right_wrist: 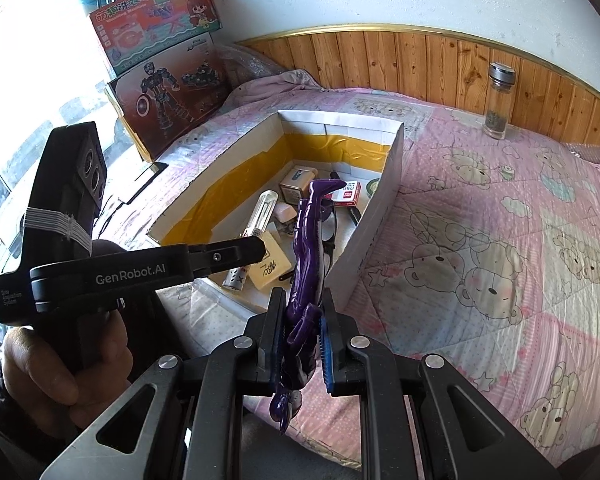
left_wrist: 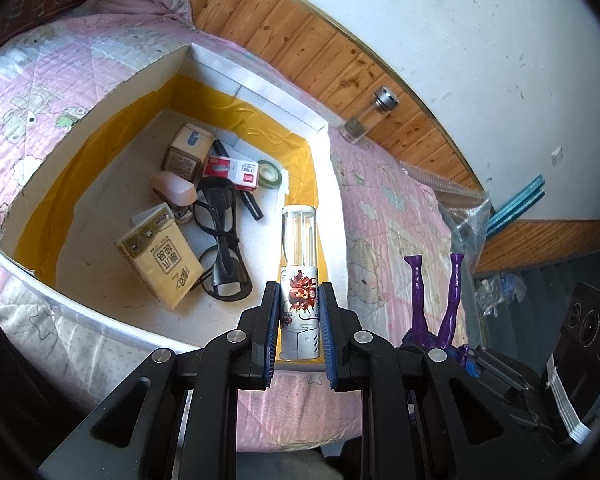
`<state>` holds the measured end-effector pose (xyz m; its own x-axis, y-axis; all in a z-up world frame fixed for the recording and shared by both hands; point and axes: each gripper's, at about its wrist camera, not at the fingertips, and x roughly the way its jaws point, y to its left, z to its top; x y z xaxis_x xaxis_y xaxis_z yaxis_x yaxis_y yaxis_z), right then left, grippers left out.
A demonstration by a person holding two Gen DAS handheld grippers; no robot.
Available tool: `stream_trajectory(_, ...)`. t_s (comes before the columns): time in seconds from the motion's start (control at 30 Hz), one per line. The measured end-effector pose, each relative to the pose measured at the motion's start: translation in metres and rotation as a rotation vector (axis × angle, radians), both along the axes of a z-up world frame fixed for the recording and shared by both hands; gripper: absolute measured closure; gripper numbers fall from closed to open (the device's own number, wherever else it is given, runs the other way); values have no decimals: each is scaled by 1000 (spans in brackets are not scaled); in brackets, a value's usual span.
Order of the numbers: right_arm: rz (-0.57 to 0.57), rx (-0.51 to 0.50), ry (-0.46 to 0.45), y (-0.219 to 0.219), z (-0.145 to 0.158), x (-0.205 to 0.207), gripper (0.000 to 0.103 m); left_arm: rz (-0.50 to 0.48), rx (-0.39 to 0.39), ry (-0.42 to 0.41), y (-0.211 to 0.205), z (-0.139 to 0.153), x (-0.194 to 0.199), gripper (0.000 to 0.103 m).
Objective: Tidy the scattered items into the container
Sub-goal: 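Lower the purple figure and clear tube into the white box with both grippers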
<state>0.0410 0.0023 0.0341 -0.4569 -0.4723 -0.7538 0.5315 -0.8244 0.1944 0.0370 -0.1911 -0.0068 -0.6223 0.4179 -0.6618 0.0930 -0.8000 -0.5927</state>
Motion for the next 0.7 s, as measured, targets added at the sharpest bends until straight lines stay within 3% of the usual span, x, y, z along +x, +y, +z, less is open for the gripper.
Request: stream_trajectory(0.7, 52, -13, -15, -38, -3, -28, 86, 113, -12, -53, -55, -10, -23, 84)
